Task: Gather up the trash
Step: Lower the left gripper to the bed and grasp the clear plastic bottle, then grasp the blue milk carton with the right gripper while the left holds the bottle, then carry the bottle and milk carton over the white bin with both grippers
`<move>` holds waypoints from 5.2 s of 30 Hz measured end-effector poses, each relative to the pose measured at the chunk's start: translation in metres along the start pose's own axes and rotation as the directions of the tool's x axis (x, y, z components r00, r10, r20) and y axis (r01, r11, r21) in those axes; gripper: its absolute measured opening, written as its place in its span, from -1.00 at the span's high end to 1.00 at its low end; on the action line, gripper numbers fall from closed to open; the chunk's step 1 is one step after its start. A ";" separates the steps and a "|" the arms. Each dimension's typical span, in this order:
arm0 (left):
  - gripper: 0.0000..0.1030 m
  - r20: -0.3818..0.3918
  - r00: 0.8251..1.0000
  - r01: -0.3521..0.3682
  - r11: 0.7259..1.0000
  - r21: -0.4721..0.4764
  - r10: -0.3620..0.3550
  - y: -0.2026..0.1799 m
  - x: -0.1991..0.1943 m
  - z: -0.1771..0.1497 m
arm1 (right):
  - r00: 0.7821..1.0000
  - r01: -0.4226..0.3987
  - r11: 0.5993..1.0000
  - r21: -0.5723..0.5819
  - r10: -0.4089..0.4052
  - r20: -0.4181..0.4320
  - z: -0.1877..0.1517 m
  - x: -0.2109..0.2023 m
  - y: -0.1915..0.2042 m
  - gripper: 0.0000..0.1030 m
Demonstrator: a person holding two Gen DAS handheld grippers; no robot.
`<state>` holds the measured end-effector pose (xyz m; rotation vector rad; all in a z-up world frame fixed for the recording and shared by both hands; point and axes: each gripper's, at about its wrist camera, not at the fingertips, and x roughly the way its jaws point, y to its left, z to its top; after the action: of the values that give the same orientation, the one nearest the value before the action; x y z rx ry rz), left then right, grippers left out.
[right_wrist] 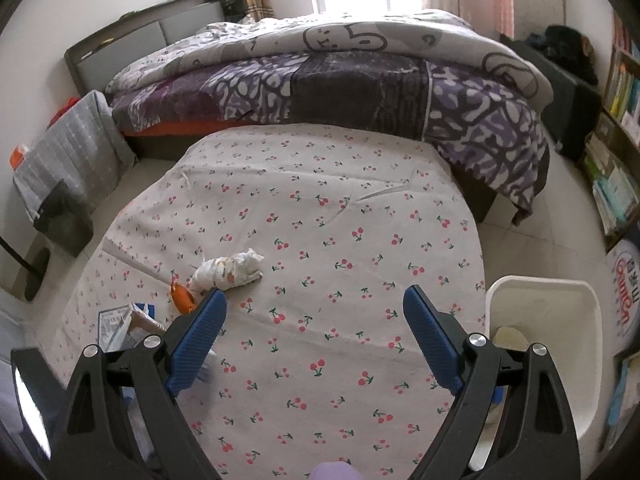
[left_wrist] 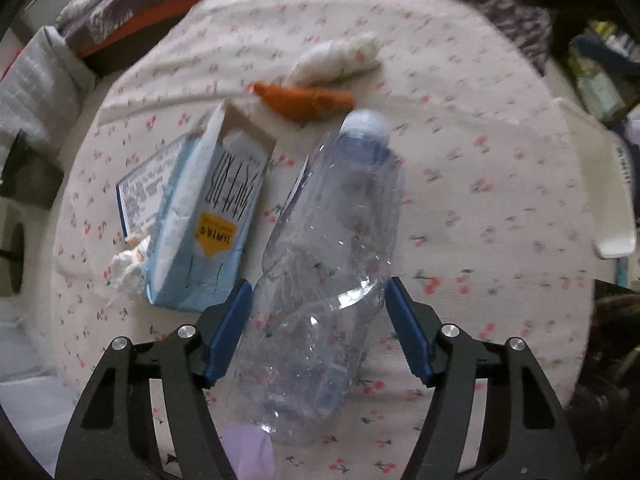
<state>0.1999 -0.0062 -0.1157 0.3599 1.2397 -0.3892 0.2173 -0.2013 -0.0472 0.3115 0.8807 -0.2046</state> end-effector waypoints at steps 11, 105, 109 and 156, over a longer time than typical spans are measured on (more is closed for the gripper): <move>0.49 0.252 0.967 0.101 0.965 -0.243 -0.038 0.076 -0.088 -0.017 | 0.999 -0.032 0.999 0.023 0.032 -0.033 -0.003 0.020 0.024 -0.70; -0.22 0.544 0.807 0.141 0.818 -0.557 0.232 0.110 -0.156 -0.009 | 0.955 -0.052 0.980 -0.194 0.105 0.279 -0.016 -0.066 0.091 -0.22; -0.22 0.561 0.794 0.138 0.830 -0.541 0.234 0.094 -0.155 -0.002 | 0.941 -0.011 0.985 -0.171 0.068 0.332 -0.010 -0.077 0.071 -0.23; -0.22 0.598 0.799 0.102 0.968 -0.230 0.058 -0.067 -0.117 0.050 | 0.902 0.196 0.973 0.119 -0.227 0.368 0.014 -0.119 -0.126 -0.23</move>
<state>0.1782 -0.0778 0.0067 -0.0122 0.6478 -0.3244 0.1153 -0.3187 0.0315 0.2379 0.5195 -0.4872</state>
